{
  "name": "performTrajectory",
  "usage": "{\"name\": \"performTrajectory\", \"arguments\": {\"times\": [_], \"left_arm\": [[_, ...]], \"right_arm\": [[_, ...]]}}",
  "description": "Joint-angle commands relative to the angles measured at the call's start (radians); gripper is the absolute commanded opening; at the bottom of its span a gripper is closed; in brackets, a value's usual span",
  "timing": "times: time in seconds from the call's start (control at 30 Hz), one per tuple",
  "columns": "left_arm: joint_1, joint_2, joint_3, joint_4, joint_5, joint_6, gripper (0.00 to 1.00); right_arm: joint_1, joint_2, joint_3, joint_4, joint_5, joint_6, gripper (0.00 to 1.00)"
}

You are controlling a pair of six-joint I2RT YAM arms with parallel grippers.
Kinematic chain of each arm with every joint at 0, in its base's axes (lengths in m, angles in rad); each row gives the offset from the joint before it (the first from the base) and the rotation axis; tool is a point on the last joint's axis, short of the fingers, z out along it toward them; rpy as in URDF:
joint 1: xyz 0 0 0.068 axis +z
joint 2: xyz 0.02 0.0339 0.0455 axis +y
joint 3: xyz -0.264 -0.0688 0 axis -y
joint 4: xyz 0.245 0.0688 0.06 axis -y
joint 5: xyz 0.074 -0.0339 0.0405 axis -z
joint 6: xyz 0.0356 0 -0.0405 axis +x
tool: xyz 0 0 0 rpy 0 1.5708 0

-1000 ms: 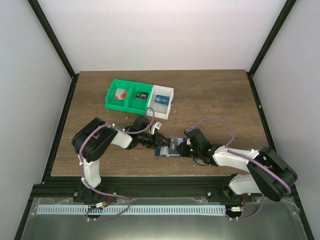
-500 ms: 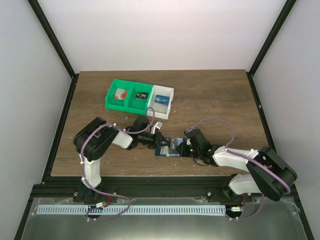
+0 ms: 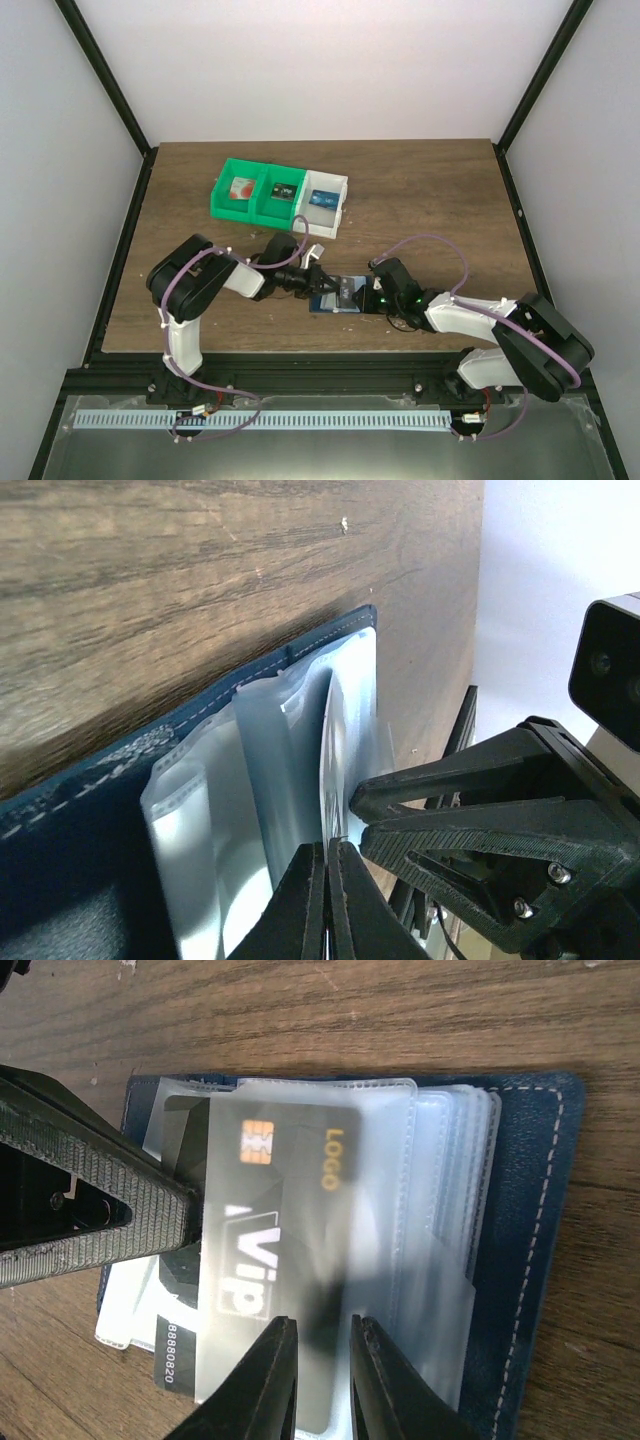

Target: Take the credit cards out of the card holder

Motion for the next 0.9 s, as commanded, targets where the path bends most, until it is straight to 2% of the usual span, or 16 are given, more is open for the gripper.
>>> {"name": "performTrajectory", "arguments": {"times": [0.0, 0.53, 0.87], "left_arm": [[0.012, -0.024, -0.026, 0.017, -0.002, 0.008, 0.0], [0.076, -0.184, -0.142, 0.016, -0.056, 0.007, 0.0], [0.132, -0.364, -0.138, -0.134, -0.159, 0.062, 0.0]], "right_arm": [[-0.006, 0.012, -0.01, -0.011, 0.003, -0.002, 0.17], [-0.006, 0.004, 0.002, -0.026, -0.004, -0.004, 0.18], [-0.006, -0.08, 0.032, -0.097, 0.002, -0.023, 0.19]]}}
